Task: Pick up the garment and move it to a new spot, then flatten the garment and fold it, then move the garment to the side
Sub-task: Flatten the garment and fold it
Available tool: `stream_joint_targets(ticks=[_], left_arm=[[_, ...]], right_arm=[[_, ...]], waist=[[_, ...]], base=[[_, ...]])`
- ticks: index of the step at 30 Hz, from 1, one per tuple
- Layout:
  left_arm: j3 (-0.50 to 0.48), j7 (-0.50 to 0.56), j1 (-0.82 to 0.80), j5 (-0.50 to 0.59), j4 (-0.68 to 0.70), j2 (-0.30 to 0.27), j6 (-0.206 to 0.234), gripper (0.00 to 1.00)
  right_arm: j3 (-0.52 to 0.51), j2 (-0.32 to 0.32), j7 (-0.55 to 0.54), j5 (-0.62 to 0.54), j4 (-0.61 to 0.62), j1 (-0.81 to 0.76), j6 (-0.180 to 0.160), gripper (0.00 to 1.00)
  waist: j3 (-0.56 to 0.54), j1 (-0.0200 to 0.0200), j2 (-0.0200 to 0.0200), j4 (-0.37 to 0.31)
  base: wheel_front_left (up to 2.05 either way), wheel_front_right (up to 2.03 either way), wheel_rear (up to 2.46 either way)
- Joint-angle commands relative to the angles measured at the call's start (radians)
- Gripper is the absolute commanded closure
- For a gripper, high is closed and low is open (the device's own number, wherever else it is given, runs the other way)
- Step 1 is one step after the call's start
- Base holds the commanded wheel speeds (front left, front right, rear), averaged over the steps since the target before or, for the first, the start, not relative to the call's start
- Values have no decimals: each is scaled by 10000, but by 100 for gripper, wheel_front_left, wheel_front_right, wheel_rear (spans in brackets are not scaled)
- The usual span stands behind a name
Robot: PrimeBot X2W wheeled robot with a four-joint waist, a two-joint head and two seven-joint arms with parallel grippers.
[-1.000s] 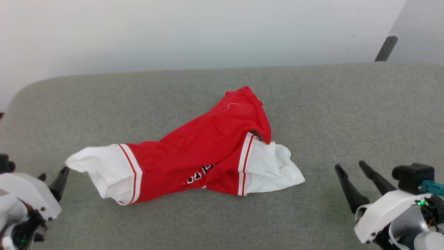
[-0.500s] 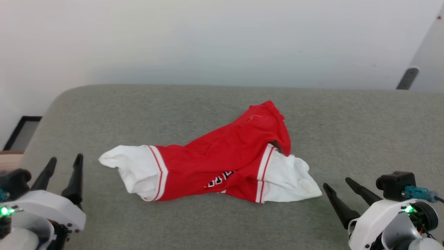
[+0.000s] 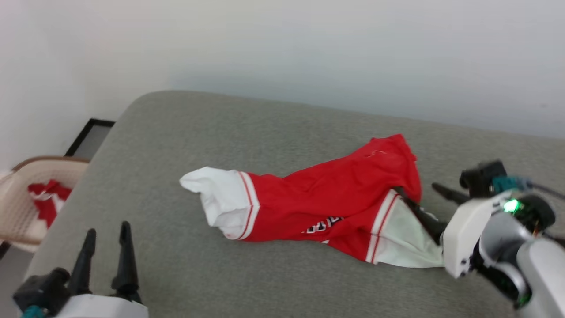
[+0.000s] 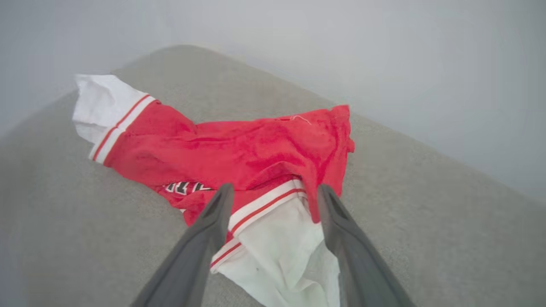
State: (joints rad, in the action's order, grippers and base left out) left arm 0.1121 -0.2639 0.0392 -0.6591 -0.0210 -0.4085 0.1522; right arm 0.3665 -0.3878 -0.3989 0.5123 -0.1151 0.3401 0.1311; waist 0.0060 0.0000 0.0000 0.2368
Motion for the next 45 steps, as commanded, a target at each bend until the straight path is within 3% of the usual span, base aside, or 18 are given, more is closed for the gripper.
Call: stream_joint_targets(ticks=[1, 7, 14, 23, 24, 30, 45], left_arm=[[-203, -1, 54, 333, -89, 398, -327, 0], [-601, -2, -225, 1209, -432, 1551, -1239, 0], [-1018, -3, -516, 1818, -856, 2664, -1935, 0], [-1246, -3, -959, 2211, -1453, 3423, -2602, 0], [-1212, -3, -1011, 2205, -1507, 3458, -2641, 0], [-1069, -3, -1206, 2153, -1763, 3567, -2774, 0], [-347, -3, -1186, 1254, -1620, 3579, -2825, 0]], right_arm=[[188, -230, -246, -69, -323, 570, -7, 0], [560, -667, -1115, 18, -1580, 2085, -7, 0], [739, -898, -1959, 91, -3007, 3231, -7, 0], [1320, -636, -2292, 276, -5171, 4172, -7, 2], [1417, -621, -2242, 257, -5417, 4252, -7, 100], [1942, -413, -1655, 598, -6550, 4723, -7, 100], [3149, -534, -534, 716, -7442, 7673, -7, 100]], waist=[[348, 0, 0, 650], [712, 0, 0, 1380], [1148, 0, 0, 1912], [1648, 0, 0, 2391], [1672, 0, 0, 2455], [1798, 0, 0, 2744], [2644, 0, 0, 3192]], base=[[0, 0, 0], [0, 0, 0], [0, 0, 0], [0, 0, 0], [0, 0, 0], [0, 0, 0], [0, 0, 0]])
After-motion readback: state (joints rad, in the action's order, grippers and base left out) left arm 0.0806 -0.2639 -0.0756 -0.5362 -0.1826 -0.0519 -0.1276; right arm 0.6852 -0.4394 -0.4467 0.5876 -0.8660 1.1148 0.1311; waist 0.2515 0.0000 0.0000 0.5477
